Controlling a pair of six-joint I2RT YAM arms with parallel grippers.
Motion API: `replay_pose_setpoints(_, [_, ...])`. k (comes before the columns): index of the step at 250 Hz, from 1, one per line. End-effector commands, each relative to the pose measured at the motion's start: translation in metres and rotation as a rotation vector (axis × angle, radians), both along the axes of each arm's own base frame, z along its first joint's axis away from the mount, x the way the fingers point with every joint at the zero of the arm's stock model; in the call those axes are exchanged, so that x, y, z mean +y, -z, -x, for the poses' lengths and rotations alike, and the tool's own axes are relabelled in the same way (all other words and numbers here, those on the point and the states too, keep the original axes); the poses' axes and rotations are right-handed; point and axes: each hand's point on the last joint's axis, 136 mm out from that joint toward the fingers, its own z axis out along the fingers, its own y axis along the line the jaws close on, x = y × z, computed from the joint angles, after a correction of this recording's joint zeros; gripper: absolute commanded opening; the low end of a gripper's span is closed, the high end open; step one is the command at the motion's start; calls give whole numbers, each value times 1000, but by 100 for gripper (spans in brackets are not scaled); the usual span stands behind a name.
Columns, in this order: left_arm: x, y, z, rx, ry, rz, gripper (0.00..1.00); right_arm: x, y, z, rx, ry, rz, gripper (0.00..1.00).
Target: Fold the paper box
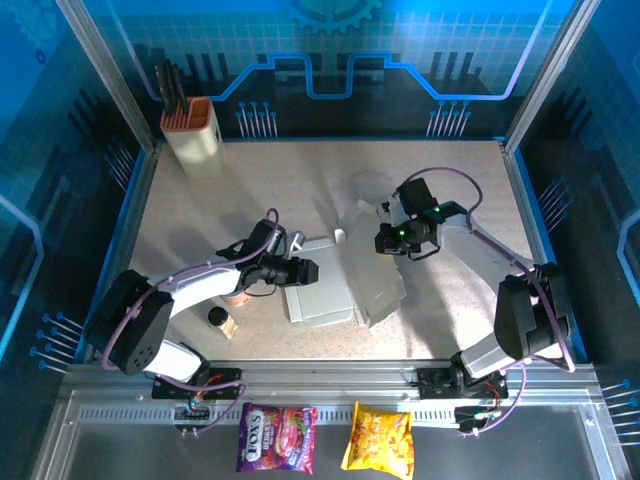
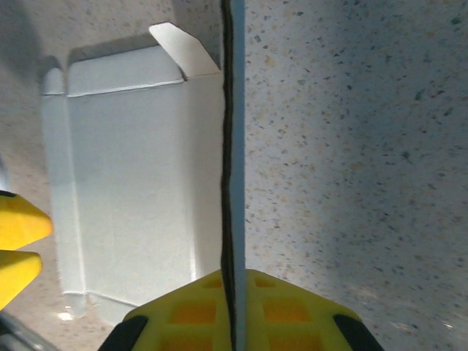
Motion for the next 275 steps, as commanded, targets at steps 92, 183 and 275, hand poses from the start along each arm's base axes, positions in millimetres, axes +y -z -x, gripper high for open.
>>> replay_pose_setpoints(92, [-10,38,34,112,16,-25,35,-7,0,23,24,-196,473,0])
replay_pose_setpoints(183, [-24,52,48,151,51,-19,31,16,18,32,35,-291,523,0])
replay_pose_setpoints(275, [-28,23,37,24,53,17,32,18,35,39,42,-340,560,0])
